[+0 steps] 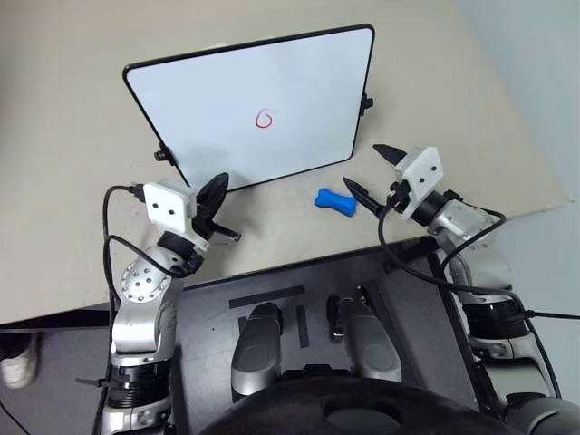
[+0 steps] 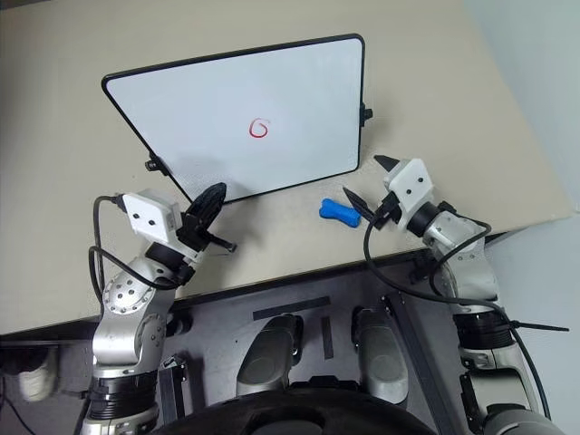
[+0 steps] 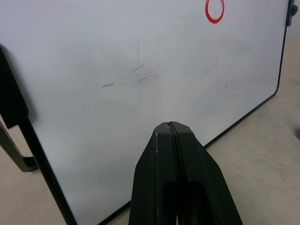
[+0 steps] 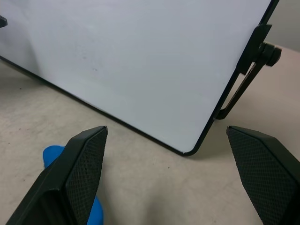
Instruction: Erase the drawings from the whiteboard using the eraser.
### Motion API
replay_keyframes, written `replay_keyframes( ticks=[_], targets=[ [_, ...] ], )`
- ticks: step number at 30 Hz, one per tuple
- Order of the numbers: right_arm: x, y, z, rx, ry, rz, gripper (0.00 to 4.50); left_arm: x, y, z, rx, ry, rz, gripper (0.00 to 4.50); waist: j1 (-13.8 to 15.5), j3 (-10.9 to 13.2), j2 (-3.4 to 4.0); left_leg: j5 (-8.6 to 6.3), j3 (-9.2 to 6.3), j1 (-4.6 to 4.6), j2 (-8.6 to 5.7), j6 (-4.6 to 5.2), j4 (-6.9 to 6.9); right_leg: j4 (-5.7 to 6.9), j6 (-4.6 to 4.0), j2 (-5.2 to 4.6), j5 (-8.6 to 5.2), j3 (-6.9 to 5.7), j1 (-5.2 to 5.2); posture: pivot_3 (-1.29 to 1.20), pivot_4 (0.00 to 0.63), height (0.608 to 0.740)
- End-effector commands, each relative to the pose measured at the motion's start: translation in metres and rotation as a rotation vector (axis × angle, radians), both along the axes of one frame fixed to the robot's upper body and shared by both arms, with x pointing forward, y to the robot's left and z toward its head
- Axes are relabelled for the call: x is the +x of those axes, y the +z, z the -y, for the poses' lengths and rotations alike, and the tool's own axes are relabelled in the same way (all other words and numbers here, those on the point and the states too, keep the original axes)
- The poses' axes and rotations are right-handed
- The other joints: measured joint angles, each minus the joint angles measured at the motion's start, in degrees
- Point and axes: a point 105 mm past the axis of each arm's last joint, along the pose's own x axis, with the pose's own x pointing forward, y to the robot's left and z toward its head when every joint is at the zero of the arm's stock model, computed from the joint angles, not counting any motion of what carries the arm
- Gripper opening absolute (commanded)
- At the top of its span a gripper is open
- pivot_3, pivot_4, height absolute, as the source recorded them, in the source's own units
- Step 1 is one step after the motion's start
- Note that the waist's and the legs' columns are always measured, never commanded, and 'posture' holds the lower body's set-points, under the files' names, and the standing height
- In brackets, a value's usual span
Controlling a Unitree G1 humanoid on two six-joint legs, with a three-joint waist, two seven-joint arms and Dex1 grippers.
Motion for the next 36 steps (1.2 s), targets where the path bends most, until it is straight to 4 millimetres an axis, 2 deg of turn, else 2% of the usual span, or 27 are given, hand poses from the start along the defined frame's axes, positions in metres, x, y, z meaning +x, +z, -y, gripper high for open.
replay_keyframes(
  ticks=[1, 13, 18, 21, 23, 26, 36],
  targets=[
    [-0.003, 0.017, -0.006, 0.002, 0.028, 0.067, 4.29, -0.001, 0.009, 0.006, -0.003, -0.031, 0.032, 0.00, 0.0, 0.0, 0.00, 0.00, 0.00, 0.00, 0.00, 0.00, 0.00, 0.00, 0.00, 0.00, 0.00, 0.00, 0.00, 0.00, 0.150, 0.740],
    [-0.007, 0.012, -0.013, -0.052, 0.107, 0.036, 4.29, 0.003, 0.009, 0.013, -0.003, -0.034, 0.050, 0.00, 0.0, 0.0, 0.00, 0.00, 0.00, 0.00, -0.02, 0.00, 0.00, 0.00, 0.03, 0.00, -0.02, 0.01, 0.01, 0.00, 0.150, 0.740],
    [-0.011, 0.001, -0.014, -0.112, 0.180, -0.047, 4.29, 0.006, 0.008, 0.014, 0.018, -0.027, 0.061, 0.00, 0.0, 0.0, -0.01, 0.01, -0.01, 0.00, -0.04, 0.01, 0.01, 0.00, 0.04, 0.00, -0.03, 0.02, 0.04, 0.00, 0.150, 0.740],
    [-0.012, 0.006, -0.015, -0.124, 0.210, -0.058, 4.29, 0.003, 0.011, 0.013, 0.022, -0.028, 0.072, 0.00, 0.0, 0.0, -0.01, 0.01, 0.00, -0.01, -0.04, 0.00, 0.00, 0.00, 0.06, 0.01, -0.05, 0.02, 0.02, 0.00, 0.150, 0.740],
    [-0.015, 0.010, -0.016, -0.135, 0.249, -0.075, 4.29, 0.001, 0.013, 0.013, 0.019, -0.030, 0.076, 0.00, 0.0, 0.0, -0.01, 0.01, 0.03, -0.02, -0.06, 0.00, -0.01, -0.01, 0.07, 0.01, -0.06, 0.02, 0.01, 0.00, 0.150, 0.740],
    [-0.025, 0.003, -0.019, -0.180, 0.318, -0.119, 4.29, 0.002, 0.007, 0.013, 0.019, -0.030, 0.062, 0.00, 0.0, 0.0, -0.01, 0.01, 0.03, -0.02, -0.14, 0.00, -0.01, -0.01, 0.10, 0.02, -0.10, 0.03, 0.02, 0.00, 0.150, 0.740],
    [-0.042, -0.007, -0.031, -0.183, 0.394, -0.200, 4.29, 0.005, 0.003, 0.030, -0.005, -0.081, 0.056, 0.00, 0.1, 0.0, -0.01, 0.01, 0.01, -0.01, -0.18, 0.01, 0.02, 0.00, 0.09, 0.05, -0.13, 0.08, 0.07, 0.00, 0.150, 0.740]
  ],
)
